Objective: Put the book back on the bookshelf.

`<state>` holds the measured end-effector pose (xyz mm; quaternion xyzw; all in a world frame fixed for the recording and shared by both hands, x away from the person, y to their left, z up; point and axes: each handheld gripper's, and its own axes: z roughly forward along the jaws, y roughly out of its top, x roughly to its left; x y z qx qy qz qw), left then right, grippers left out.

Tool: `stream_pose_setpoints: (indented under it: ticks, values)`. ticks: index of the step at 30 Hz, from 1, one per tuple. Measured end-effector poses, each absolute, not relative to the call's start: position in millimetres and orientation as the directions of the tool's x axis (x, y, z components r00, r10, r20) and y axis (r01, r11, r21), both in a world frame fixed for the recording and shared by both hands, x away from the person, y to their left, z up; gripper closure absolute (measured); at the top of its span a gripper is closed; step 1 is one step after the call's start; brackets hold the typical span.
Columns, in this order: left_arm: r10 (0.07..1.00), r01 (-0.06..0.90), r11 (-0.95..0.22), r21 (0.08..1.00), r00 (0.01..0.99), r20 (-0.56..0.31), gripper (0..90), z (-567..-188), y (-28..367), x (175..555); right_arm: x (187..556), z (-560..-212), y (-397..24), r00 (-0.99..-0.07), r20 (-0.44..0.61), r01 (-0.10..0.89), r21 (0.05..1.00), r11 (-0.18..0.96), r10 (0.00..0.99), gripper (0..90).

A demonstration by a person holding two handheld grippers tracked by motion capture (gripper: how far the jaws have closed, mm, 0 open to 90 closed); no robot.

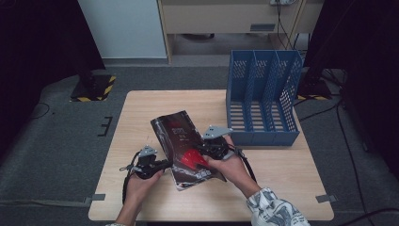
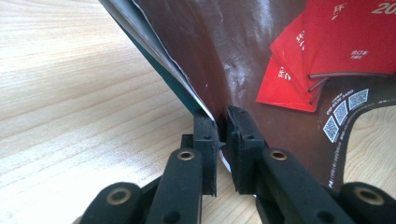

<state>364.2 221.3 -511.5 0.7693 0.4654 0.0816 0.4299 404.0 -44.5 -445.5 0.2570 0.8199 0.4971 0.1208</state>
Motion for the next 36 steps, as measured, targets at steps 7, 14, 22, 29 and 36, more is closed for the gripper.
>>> stream_pose_setpoints:
  ticks: [7, 14, 22, 29, 36]
  values:
    - [0.79, 0.632, -0.193, 0.751, 0.554, -0.262, 84.5, -506, 226, 363, 402, -440, -41, -0.851, 0.041, 0.27, 0.889, 0.37, 0.524, 85.7]
    - [0.798, 0.607, -0.211, 0.766, 0.56, -0.224, 84.9, -500, 227, 363, 403, -436, -41, -0.855, 0.018, 0.25, 0.889, 0.382, 0.518, 84.9]
    - [0.819, 0.566, -0.22, 0.795, 0.549, -0.165, 85.9, -491, 231, 361, 405, -431, -40, -0.859, 0.011, 0.238, 0.894, 0.38, 0.512, 85.2]
    - [0.816, 0.554, -0.219, 0.803, 0.555, -0.16, 86.8, -486, 235, 362, 406, -429, -41, -0.857, 0.002, 0.231, 0.896, 0.38, 0.516, 86.0]
    - [0.82, 0.517, -0.267, 0.813, 0.565, -0.09, 87.1, -473, 239, 363, 412, -427, -41, -0.851, 0.018, 0.243, 0.9, 0.361, 0.526, 85.5]
